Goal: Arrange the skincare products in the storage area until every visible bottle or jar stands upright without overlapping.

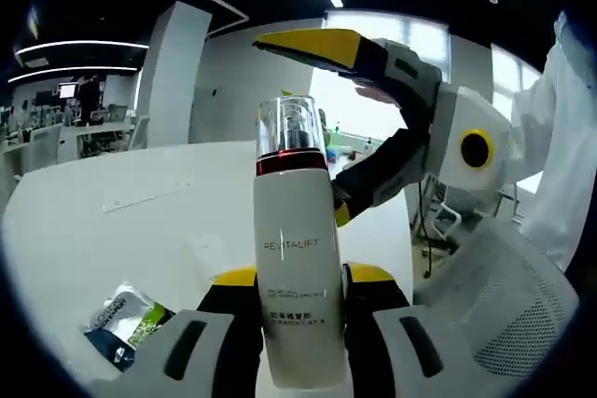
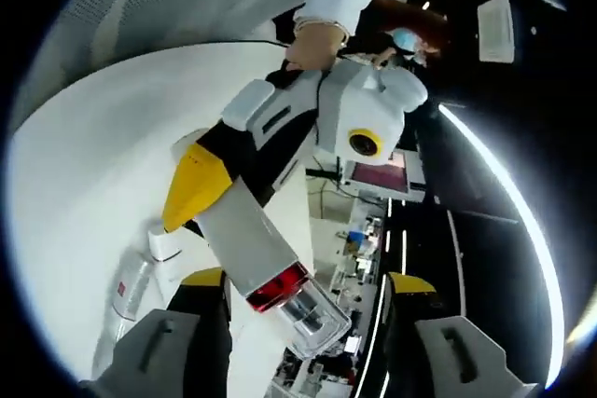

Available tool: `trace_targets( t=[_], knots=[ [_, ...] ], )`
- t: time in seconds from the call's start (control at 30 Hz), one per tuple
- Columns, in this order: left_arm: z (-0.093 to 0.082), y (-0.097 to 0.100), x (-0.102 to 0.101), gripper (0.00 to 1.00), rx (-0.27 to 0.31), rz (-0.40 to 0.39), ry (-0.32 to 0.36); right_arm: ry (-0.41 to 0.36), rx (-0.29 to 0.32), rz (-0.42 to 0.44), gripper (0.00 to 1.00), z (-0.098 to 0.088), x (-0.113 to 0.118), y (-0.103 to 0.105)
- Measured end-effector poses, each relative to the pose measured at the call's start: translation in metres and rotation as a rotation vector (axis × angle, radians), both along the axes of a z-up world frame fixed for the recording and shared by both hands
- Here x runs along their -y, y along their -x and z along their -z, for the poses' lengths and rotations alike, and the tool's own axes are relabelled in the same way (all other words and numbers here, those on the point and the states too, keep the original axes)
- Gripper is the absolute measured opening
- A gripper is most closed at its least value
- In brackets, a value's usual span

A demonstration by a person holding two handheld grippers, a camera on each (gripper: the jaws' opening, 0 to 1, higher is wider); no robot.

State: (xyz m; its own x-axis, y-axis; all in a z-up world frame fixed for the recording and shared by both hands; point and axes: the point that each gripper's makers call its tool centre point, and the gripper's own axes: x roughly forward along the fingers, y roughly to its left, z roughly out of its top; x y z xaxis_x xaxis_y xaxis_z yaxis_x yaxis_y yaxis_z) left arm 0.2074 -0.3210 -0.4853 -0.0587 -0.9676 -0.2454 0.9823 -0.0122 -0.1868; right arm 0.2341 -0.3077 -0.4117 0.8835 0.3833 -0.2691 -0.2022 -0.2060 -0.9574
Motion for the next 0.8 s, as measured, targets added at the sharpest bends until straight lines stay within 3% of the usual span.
trace_targets(
  t=[0.2,0.27,0.33,0.43,0.47,0.57,0.67,0.8],
  knots=[
    [-0.003,-0.001,0.0,0.28,0.006,-0.006,0.019,-0.171,0.008,0.104,0.61,-0.011,0.018,-0.007],
    [-0.005,-0.001,0.0,0.28,0.007,-0.007,0.023,-0.189,0.007,0.128,0.56,-0.011,0.022,-0.009],
    [-0.003,0.001,0.0,0.28,0.022,0.003,0.02,-0.202,0.045,0.197,0.48,-0.017,0.037,-0.012],
    [-0.004,0.004,-0.001,0.28,0.0,0.001,0.028,-0.378,0.01,0.244,0.47,-0.02,0.044,-0.013],
    [-0.005,0.004,-0.001,0.28,-0.014,0.001,0.033,-0.391,0.004,0.251,0.44,-0.018,0.045,-0.012],
    [-0.008,0.002,0.001,0.28,0.017,-0.005,0.04,-0.448,-0.02,0.291,0.33,-0.011,0.048,-0.01],
    [-0.01,0.002,0.001,0.28,0.008,-0.01,0.054,-0.654,-0.08,0.343,0.26,-0.007,0.051,-0.011],
    [-0.012,-0.001,0.001,0.28,0.016,-0.028,0.066,-0.822,-0.131,0.378,0.17,-0.004,0.053,-0.012]
  ],
)
